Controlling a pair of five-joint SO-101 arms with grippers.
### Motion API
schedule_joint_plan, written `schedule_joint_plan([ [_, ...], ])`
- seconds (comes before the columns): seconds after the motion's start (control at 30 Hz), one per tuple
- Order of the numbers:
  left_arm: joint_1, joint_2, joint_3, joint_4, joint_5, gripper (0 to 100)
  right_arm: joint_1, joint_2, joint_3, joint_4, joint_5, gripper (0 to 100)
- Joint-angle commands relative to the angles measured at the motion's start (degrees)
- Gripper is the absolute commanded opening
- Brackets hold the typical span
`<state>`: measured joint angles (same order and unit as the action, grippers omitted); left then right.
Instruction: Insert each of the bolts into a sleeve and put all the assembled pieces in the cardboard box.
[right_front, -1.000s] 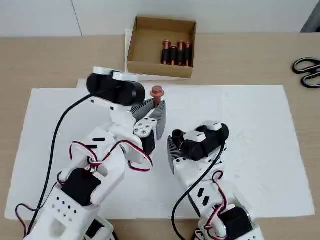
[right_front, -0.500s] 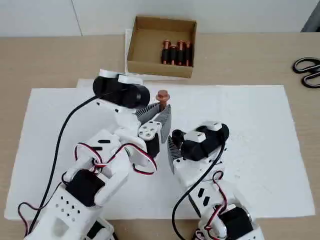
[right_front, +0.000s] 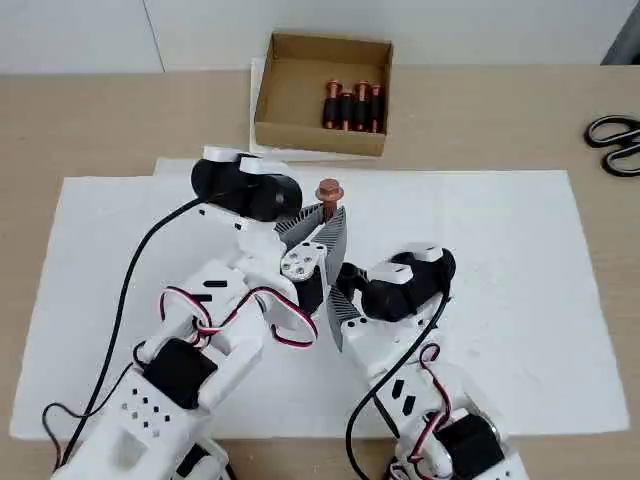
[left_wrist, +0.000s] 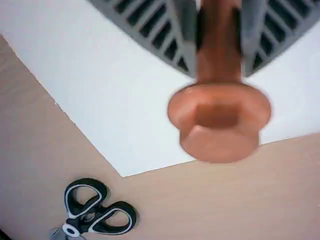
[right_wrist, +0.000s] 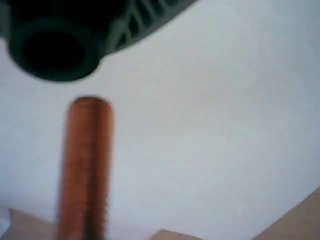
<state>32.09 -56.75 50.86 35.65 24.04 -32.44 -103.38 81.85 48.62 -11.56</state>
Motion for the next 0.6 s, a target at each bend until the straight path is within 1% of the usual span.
schedule_joint_plan([
  [0.0,0.4,-1.8,-0.3,-1.8,0.1,1,-0.5,-0.6,-1.8,-1.5,-0.6,0.5],
  [0.17,2.1,-1.5,0.0,-1.8,0.1,1,-1.2,-0.6,-1.8,-1.5,-0.7,0.4],
  [0.57,2.4,-1.5,2.1,-1.7,0.1,1,-1.7,-0.6,-1.8,-1.5,-0.7,0.4],
])
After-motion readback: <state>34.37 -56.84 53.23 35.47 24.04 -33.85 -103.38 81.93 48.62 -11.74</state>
